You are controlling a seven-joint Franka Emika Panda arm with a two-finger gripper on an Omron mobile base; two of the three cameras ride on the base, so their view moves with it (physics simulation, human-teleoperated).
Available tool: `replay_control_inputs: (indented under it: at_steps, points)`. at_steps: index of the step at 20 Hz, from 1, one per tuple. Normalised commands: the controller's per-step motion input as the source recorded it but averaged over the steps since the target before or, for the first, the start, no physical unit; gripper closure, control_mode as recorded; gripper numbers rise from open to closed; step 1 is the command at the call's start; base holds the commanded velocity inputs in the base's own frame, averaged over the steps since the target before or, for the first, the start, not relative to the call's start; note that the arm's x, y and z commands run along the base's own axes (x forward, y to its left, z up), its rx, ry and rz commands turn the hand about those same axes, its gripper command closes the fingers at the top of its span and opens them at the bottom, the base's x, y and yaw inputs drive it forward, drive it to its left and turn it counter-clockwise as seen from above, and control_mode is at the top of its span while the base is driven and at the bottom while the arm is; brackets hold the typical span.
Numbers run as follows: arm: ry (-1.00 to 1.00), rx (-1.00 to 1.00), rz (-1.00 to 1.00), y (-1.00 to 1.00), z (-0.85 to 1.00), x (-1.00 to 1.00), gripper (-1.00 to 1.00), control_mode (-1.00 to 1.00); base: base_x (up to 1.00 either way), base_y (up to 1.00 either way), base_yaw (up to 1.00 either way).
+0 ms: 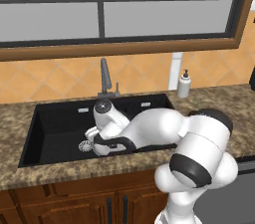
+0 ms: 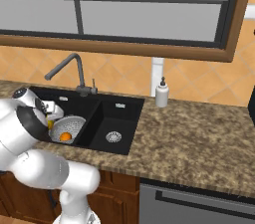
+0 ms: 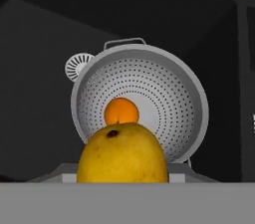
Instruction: Put the colander in the sink, put the orange, mango in the colander, and turn on the sink faucet and pour water over the colander.
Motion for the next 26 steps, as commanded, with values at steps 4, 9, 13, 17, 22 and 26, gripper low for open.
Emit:
replay_control_inputs:
  at_steps: [4,9,13,17,22,26]
  points:
    - [-0.01,-0.03,-0.25,0.09,-0.20,0.17,1.00,-1.00,0.00,0.00,0.00]
    - [0.01,0.00,-0.20,0.01,-0.08,0.27,1.00,-1.00,0.00,0.00,0.00]
    - [0.07,0.00,-0.16,0.00,-0.20,0.21,1.00,-1.00,0.00,0.00,0.00]
    - [0.02,0.00,-0.11,0.00,-0.29,0.09,1.00,-1.00,0.00,0.00,0.00]
    - [0.02,0.00,-0.09,0.00,-0.23,0.07,1.00,-1.00,0.00,0.00,0.00]
    - [0.05,0.00,-0.10,-0.01,-0.21,0.06,1.00,-1.00,0.00,0.00,0.00]
